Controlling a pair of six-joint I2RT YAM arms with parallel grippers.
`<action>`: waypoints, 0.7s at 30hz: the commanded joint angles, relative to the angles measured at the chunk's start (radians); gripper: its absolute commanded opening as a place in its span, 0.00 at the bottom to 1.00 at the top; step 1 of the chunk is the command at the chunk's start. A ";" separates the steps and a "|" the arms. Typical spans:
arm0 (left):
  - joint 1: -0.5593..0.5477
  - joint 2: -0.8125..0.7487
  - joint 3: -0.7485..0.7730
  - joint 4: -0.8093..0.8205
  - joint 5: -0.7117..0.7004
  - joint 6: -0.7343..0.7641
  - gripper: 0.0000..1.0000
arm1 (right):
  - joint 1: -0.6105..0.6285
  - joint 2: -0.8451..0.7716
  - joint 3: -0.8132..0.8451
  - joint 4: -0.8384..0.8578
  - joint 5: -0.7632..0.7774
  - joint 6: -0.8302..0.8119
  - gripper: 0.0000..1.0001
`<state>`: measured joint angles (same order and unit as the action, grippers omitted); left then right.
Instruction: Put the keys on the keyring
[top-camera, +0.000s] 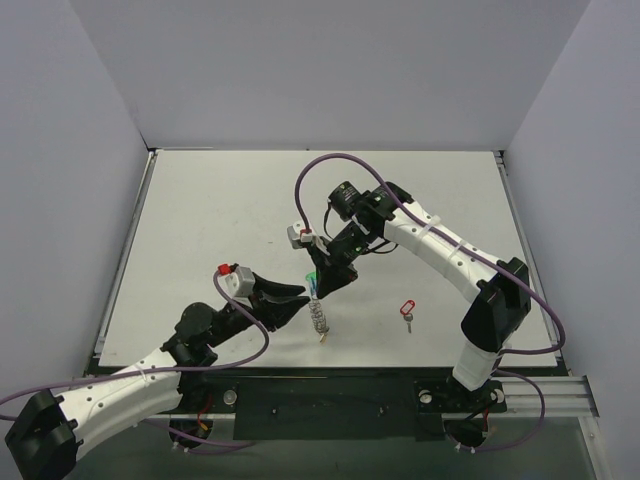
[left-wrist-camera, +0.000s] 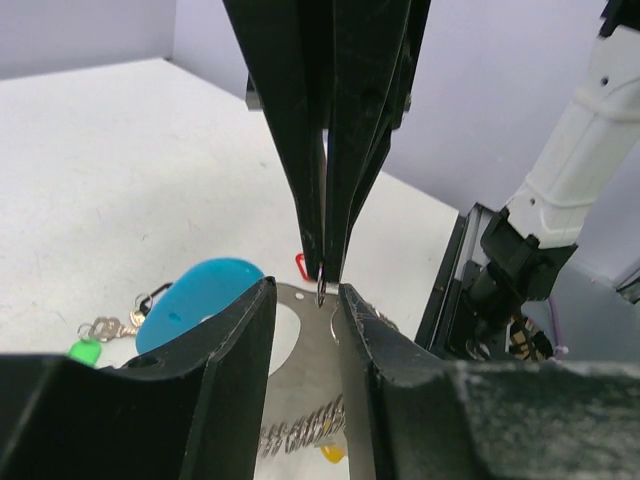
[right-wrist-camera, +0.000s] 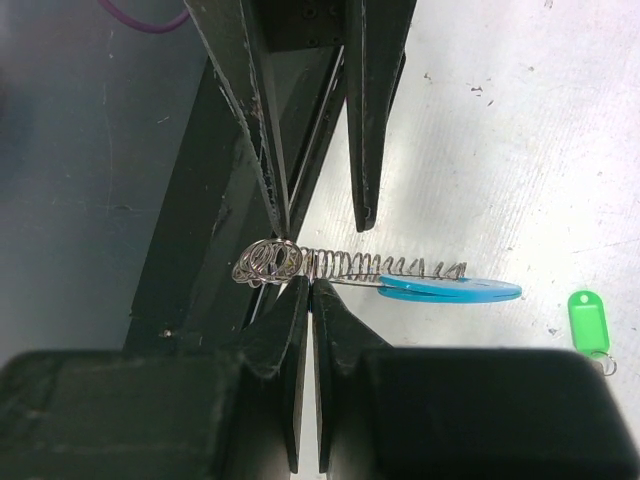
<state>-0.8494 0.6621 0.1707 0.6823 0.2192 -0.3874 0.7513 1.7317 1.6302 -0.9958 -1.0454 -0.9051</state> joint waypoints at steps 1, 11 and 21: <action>0.004 0.008 -0.014 0.187 -0.023 -0.036 0.41 | 0.000 -0.006 0.002 -0.032 -0.074 0.005 0.00; 0.004 0.083 -0.011 0.249 0.009 -0.045 0.40 | -0.001 -0.004 0.008 -0.033 -0.090 0.009 0.00; 0.004 0.113 -0.011 0.253 0.040 -0.045 0.36 | -0.003 -0.001 0.011 -0.033 -0.094 0.012 0.00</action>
<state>-0.8490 0.7612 0.1543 0.8745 0.2253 -0.4194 0.7513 1.7317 1.6302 -0.9958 -1.0664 -0.8925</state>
